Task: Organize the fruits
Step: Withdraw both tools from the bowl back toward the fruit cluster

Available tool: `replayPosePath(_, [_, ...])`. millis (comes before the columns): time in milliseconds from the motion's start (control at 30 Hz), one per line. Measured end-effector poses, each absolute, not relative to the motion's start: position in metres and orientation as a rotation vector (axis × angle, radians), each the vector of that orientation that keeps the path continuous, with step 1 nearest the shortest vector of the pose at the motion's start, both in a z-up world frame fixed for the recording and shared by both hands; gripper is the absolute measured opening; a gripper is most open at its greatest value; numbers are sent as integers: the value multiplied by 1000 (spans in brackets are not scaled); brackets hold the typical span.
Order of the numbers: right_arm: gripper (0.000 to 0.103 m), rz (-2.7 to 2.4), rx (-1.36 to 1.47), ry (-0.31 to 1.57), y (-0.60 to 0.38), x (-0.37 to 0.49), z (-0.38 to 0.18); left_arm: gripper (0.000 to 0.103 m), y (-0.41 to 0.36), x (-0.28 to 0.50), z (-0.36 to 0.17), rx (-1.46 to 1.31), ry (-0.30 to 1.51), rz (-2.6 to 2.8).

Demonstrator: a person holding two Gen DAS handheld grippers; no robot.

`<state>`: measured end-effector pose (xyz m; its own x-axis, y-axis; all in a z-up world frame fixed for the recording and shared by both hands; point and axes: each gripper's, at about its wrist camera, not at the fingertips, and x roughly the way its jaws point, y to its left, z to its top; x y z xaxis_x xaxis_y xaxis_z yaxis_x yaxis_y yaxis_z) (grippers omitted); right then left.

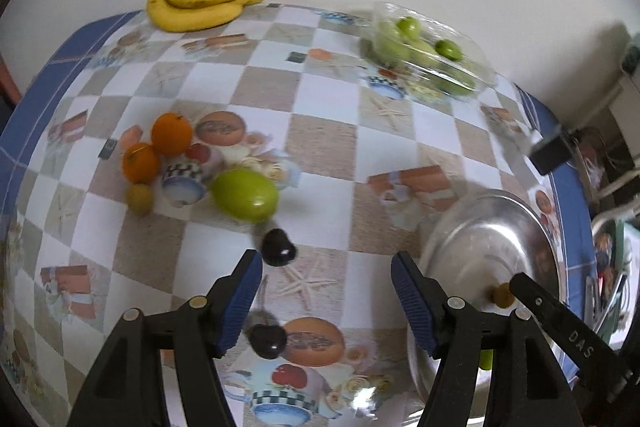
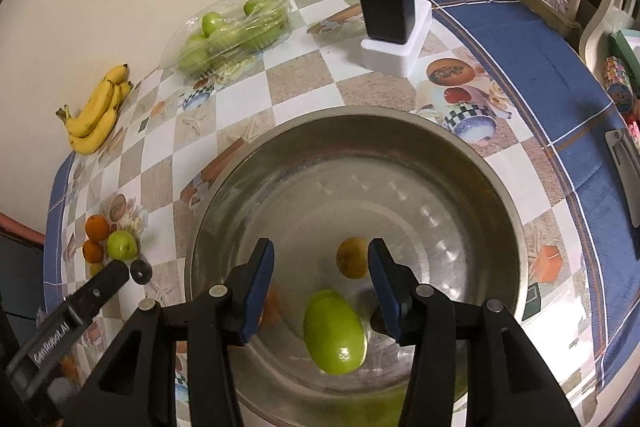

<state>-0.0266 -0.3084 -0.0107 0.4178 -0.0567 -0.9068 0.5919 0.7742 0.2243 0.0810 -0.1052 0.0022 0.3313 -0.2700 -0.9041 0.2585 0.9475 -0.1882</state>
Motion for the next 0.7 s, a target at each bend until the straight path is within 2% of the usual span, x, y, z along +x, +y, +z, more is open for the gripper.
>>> replayPosePath(133, [50, -432, 562, 1081, -306, -25, -11, 73, -98, 84, 1, -25, 1188, -329])
replayPosePath(267, [51, -430, 564, 1092, -304, -23, -14, 89, -95, 85, 1, -13, 1180, -309])
replayPosePath(300, [56, -429, 565, 1097, -303, -22, -15, 96, -95, 85, 1, -9, 1177, -304])
replayPosePath(367, [62, -429, 560, 1104, -302, -21, -16, 103, -94, 86, 2, 2, 1162, -293])
replayPosePath(467, [62, -435, 547, 1116, -300, -19, -17, 103, -93, 86, 3, 26, 1144, -286])
replayPosePath(567, [70, -453, 535, 1122, -299, -18, -18, 103, -93, 87, 2, 37, 1138, -284])
replayPosePath(667, [71, -459, 528, 1121, -300, -18, -16, 103, -92, 87, 3, 38, 1131, -282])
replayPosePath(700, [76, -460, 528, 1118, -300, -18, -16, 103, -92, 87, 4, 39, 1128, -282])
